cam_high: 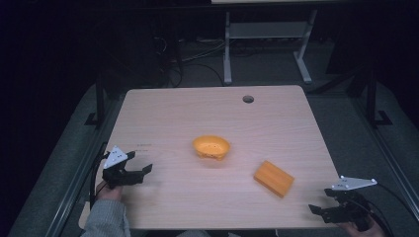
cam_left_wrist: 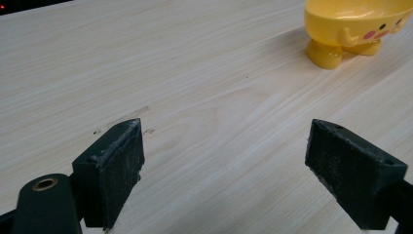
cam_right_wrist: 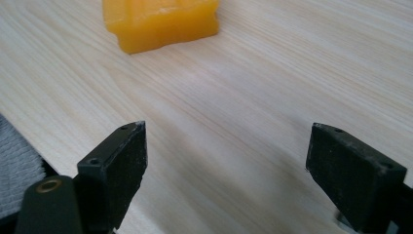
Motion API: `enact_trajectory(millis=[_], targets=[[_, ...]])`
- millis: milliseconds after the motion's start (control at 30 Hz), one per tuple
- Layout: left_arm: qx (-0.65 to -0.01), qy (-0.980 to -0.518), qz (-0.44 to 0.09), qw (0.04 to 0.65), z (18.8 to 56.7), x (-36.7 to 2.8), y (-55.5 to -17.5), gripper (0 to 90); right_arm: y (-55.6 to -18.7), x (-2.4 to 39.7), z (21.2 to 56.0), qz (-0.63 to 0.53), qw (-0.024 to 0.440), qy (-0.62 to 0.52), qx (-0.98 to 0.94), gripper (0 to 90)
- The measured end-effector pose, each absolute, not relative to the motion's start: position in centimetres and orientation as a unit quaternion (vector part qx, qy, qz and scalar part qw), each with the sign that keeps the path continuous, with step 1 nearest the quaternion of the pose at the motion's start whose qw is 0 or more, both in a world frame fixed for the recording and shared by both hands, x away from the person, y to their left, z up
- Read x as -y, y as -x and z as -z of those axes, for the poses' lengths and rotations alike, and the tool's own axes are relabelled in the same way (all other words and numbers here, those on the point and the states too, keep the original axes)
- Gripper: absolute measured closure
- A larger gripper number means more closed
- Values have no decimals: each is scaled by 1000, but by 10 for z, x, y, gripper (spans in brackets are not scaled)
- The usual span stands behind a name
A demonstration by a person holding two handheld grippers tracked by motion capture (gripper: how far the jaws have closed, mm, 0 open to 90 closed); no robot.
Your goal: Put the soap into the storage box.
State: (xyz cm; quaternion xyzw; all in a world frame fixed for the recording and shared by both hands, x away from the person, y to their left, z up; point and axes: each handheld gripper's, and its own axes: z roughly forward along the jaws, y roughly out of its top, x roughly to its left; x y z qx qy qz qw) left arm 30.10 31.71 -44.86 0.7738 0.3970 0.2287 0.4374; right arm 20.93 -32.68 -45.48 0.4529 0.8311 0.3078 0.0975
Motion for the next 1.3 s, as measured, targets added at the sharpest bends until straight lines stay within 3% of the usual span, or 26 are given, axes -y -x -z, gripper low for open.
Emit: enact_trajectory(millis=[1300], targets=[[-393,-775,-229,438,448,-316,-301,138,-262,265,412,-251,89,-366,-891,142]])
